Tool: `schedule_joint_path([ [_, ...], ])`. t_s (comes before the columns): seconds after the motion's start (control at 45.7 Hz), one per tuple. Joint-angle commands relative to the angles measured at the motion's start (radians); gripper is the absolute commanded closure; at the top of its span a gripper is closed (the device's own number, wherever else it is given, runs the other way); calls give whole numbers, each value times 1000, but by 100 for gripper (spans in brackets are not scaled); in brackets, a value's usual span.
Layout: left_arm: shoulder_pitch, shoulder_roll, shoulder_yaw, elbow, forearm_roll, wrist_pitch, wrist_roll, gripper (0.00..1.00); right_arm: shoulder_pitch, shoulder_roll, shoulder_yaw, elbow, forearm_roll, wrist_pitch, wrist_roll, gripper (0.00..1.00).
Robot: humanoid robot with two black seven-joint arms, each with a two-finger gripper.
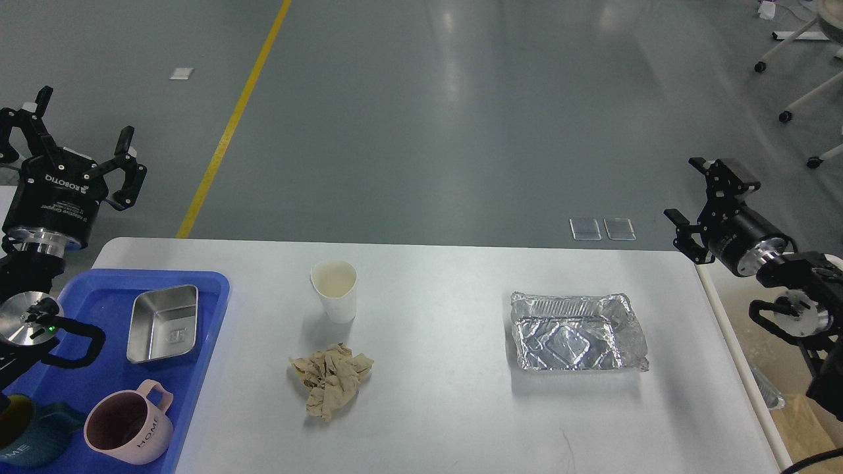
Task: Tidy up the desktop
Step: 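Release the steel tray and raise the left gripper away, then reach the right gripper toward the foil tray's near edge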
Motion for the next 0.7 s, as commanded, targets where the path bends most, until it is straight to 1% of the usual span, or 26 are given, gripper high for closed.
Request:
schedule_joint_path([
  [0.0, 5, -7, -18, 15, -37, -1, 53, 4, -7, -137, -115, 126, -93, 0, 3, 0],
  [0.066, 15, -18, -38, 23, -39, -10, 76, 4, -4, -217, -167, 162, -109, 6, 16, 0],
  [0.11, 18, -32, -54, 30, -39, -10, 99, 4, -2, -275, -206, 201, -116, 23, 30, 0],
  [0.241, 44, -67, -101, 32, -69, -13, 195, 4, 2, -473, -281, 348, -167, 100, 58, 0],
  [0.285, 51, -73, -115, 32, -82, -21, 223, 4, 2, -536, -284, 398, -190, 110, 64, 0],
  [0.329, 56, -79, -118, 27, -86, -25, 240, 4, 1, -599, -286, 441, -214, 126, 67, 0],
  [0.438, 58, -89, -118, 23, -85, -44, 248, 4, -7, -714, -286, 527, -270, 153, 76, 0],
  [0.613, 79, -79, -120, 18, -83, -97, 248, 4, -24, -861, -283, 652, -322, 155, 78, 0],
  [0.635, 87, -78, -120, 18, -83, -105, 248, 4, -25, -909, -283, 687, -326, 155, 79, 0],
  [0.679, 91, -76, -120, 17, -83, -107, 248, 4, -25, -956, -281, 713, -326, 155, 81, 0],
])
